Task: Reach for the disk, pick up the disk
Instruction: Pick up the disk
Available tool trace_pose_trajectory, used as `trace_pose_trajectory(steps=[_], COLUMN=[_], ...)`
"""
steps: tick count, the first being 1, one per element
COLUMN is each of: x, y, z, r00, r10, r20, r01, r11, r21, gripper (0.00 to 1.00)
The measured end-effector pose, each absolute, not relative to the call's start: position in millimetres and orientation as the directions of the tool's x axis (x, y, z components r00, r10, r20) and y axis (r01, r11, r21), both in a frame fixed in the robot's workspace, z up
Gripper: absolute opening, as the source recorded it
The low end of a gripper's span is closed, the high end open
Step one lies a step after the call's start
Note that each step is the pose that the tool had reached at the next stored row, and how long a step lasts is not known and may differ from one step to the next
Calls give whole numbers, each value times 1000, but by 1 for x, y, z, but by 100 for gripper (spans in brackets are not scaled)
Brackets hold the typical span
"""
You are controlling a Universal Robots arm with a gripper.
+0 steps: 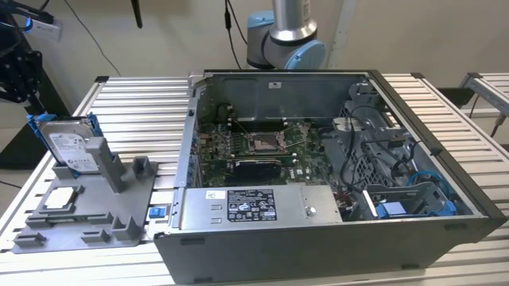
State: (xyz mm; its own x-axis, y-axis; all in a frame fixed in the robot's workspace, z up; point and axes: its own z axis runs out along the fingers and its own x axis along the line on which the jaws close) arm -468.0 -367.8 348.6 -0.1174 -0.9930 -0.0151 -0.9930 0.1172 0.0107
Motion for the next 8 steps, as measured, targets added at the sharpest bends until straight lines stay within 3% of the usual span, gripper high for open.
trace_pose_trajectory(steps=[8], x=[-468], y=[-368], z=[349], r00=[27], r10=[-1000], r20=[-15], r01=[-1000], r11=[-28], r21=[8], gripper=[0])
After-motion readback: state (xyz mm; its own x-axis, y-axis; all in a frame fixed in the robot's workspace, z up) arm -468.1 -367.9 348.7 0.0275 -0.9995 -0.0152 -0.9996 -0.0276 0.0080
